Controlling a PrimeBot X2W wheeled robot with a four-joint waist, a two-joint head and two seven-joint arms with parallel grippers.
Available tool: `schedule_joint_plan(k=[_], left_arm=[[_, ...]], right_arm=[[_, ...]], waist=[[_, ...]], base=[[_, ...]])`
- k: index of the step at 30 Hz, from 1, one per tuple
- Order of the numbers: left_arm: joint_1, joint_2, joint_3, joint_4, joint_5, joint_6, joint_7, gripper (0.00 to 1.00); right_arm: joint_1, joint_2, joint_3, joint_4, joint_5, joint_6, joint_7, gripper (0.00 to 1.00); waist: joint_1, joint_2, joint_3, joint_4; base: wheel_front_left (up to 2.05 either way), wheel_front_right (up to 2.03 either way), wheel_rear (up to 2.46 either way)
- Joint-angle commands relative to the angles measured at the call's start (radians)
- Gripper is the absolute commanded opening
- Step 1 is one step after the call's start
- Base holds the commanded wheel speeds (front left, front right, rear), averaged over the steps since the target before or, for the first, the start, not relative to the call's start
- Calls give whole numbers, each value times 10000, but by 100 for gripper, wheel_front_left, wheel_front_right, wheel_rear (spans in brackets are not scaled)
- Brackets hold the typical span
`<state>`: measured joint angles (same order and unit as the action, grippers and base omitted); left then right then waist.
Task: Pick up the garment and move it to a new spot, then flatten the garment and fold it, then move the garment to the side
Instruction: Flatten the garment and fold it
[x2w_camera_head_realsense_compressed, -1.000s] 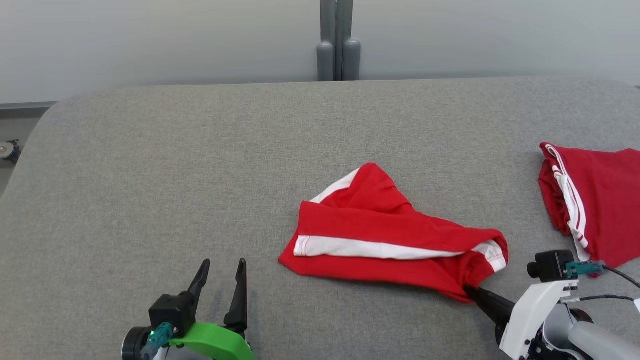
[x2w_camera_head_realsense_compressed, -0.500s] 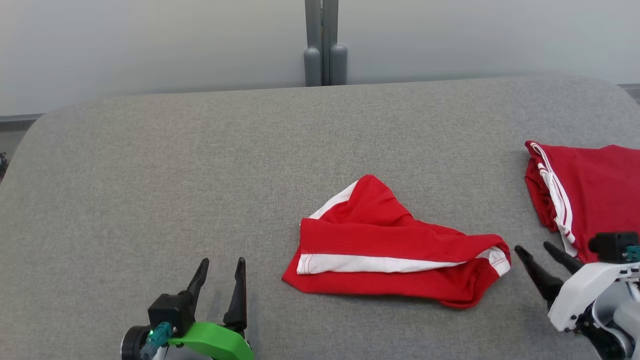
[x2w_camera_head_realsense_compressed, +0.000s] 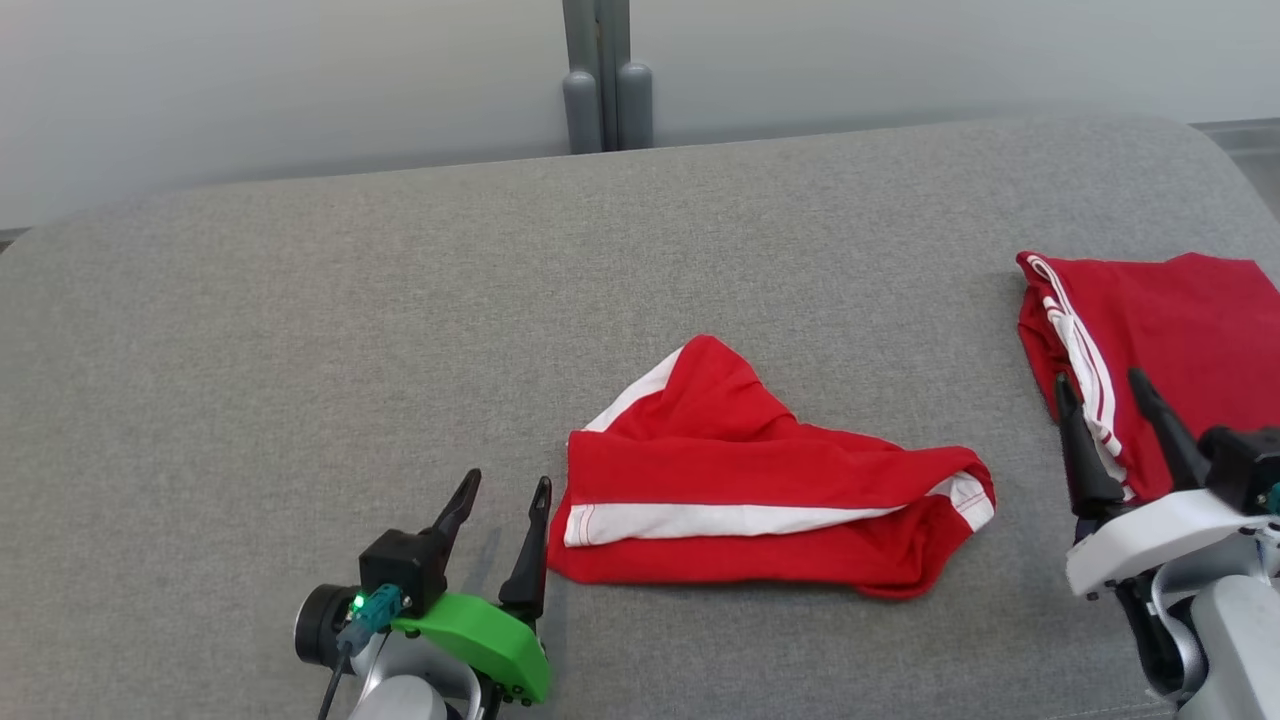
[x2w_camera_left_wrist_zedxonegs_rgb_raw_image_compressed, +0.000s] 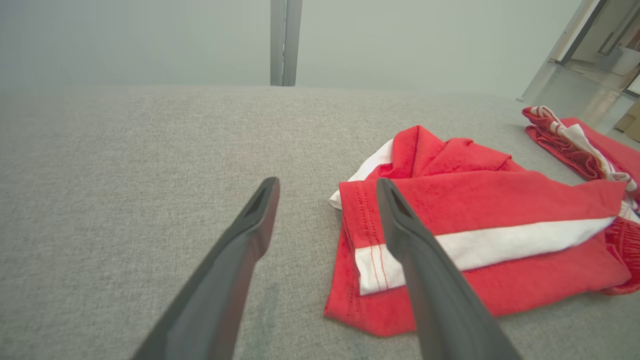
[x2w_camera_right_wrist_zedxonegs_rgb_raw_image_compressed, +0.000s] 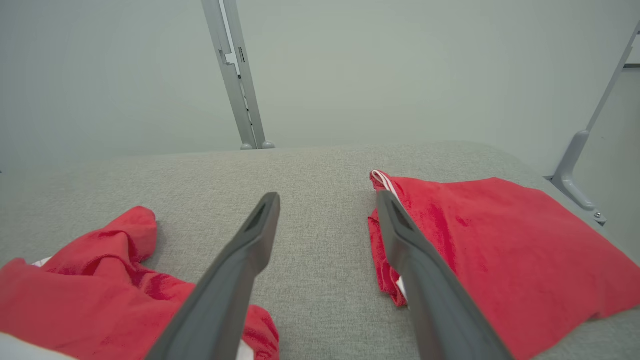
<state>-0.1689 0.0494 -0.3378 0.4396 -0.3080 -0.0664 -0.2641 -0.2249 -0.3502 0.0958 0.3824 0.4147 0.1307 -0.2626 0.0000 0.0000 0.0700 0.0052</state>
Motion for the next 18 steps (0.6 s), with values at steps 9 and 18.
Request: schedule_joint_plan(k=[9, 18], left_arm=[[-1449, 32, -868, 2147, -1496, -402, 7, 100], [-2218, 33, -1427, 3275, -2839, -595, 7, 100]], right_arm=[[544, 857, -435, -546, -840, -3, -25, 100], [487, 904, -496, -548, -850, -3, -24, 100]], waist=[[0, 0, 512, -909], [0, 0, 766, -1331]], base=[[0, 0, 0], [0, 0, 0]])
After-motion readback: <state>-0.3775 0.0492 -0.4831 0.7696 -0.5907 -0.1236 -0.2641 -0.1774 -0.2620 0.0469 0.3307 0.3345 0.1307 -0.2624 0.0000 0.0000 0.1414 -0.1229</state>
